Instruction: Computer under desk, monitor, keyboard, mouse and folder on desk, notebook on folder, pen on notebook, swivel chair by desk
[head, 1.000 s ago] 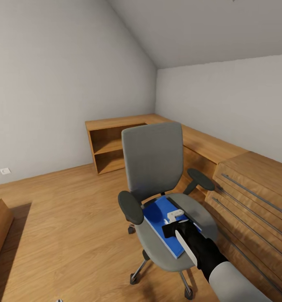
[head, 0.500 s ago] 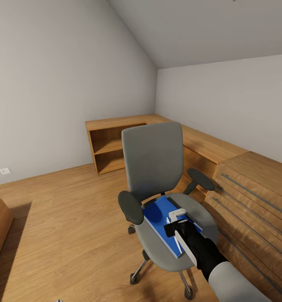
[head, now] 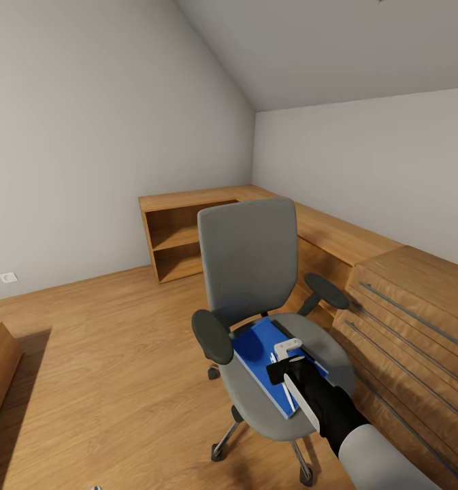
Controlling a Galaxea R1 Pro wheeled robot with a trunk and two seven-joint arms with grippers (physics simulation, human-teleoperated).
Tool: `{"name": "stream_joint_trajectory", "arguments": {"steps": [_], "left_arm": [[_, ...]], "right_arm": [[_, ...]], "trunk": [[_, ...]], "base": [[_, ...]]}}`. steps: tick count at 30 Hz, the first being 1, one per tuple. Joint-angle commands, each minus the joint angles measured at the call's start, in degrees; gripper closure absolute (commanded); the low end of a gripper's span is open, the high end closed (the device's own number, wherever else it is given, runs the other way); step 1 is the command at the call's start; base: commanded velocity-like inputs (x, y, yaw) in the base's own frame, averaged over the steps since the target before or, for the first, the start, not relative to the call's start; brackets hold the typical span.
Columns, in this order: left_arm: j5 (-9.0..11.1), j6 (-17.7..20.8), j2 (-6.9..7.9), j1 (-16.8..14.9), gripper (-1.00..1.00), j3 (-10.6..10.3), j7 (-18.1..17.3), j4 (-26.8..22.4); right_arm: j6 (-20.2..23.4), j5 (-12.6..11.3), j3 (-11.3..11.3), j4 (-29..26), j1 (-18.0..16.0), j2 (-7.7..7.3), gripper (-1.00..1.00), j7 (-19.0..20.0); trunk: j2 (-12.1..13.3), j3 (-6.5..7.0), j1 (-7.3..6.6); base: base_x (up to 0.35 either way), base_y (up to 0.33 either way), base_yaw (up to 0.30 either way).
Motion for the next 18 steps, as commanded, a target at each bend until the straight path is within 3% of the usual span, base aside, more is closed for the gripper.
{"name": "stream_joint_trajectory", "arguments": {"steps": [1,8,18], "left_arm": [[0.40,0.19,0.05,0.00,-1.00,-0.13,0.38,-0.14],[0.40,0.13,0.06,0.00,-1.00,-0.13,0.39,-0.14],[0.40,-2.97,0.06,0.00,-1.00,-0.18,0.39,0.87]], "right_arm": [[0.05,-2.03,0.21,2.15,0.00,-0.02,1.00,-0.40],[0.05,-2.03,0.21,2.15,0.01,-0.03,1.00,-0.40],[-0.15,-2.19,-0.44,-0.83,0.04,-0.35,1.00,-0.40]], "trunk": [[-0.02,-0.05,0.00],[-0.02,-0.05,0.00],[3.99,1.74,-2.19]], "base": [[0.000,0.000,0.000],[0.000,0.000,0.000],[-0.001,0.000,0.000]]}}
